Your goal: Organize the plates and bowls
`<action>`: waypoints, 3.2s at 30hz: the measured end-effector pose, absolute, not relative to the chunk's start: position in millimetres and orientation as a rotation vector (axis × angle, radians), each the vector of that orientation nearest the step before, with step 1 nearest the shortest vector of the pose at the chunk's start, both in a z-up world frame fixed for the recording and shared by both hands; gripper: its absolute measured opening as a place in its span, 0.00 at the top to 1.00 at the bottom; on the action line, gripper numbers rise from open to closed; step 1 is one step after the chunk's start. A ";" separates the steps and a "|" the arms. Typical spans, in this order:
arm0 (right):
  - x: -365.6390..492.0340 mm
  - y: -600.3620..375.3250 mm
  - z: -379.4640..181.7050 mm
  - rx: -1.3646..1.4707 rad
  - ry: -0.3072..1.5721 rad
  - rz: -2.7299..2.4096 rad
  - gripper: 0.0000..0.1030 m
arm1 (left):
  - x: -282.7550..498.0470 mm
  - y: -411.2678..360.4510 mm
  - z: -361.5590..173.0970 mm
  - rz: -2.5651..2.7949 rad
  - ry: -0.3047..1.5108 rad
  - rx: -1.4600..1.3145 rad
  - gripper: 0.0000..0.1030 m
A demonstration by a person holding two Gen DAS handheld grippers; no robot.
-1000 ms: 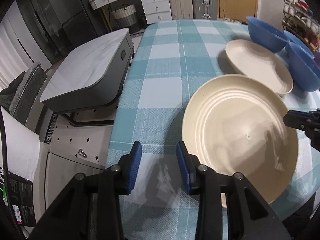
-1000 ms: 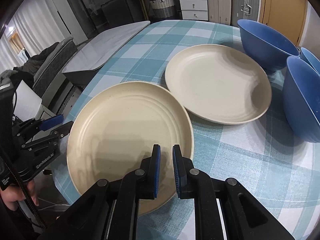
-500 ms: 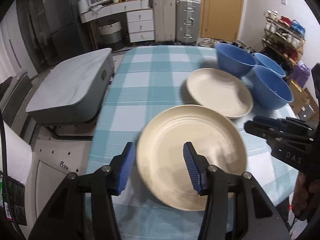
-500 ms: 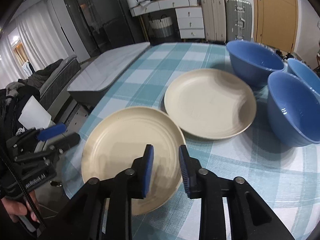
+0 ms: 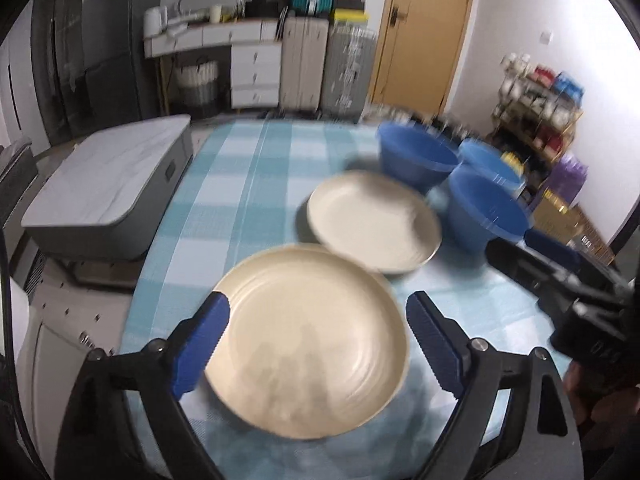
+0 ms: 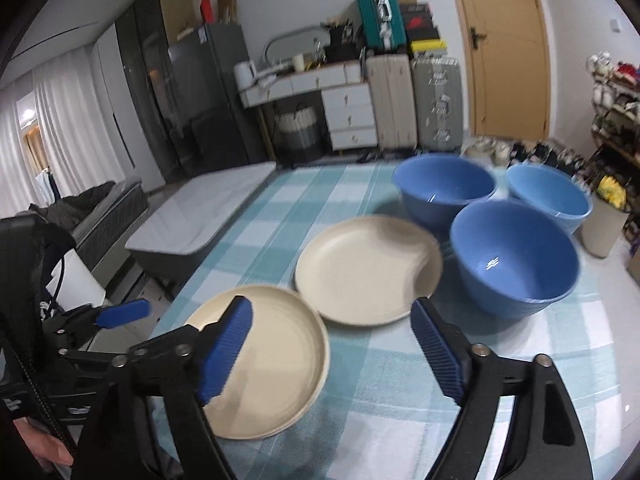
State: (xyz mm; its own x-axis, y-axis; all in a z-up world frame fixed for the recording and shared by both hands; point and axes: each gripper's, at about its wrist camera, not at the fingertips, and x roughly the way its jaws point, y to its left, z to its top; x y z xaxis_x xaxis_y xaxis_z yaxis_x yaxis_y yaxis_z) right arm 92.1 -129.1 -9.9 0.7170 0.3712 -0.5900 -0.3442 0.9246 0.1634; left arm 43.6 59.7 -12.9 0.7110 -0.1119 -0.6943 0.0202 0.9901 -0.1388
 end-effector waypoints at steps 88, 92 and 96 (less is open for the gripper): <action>213.8 -143.7 -84.8 0.166 0.804 0.238 0.01 | 310.2 73.1 -126.2 -0.270 1.323 -0.137 0.56; 214.1 -142.9 -84.7 0.162 0.803 0.240 0.01 | 309.9 75.0 -127.6 -0.288 1.336 -0.152 0.81; 211.9 -143.0 -82.9 0.164 0.802 0.241 0.01 | 307.5 74.5 -123.6 -0.295 1.307 -0.118 0.87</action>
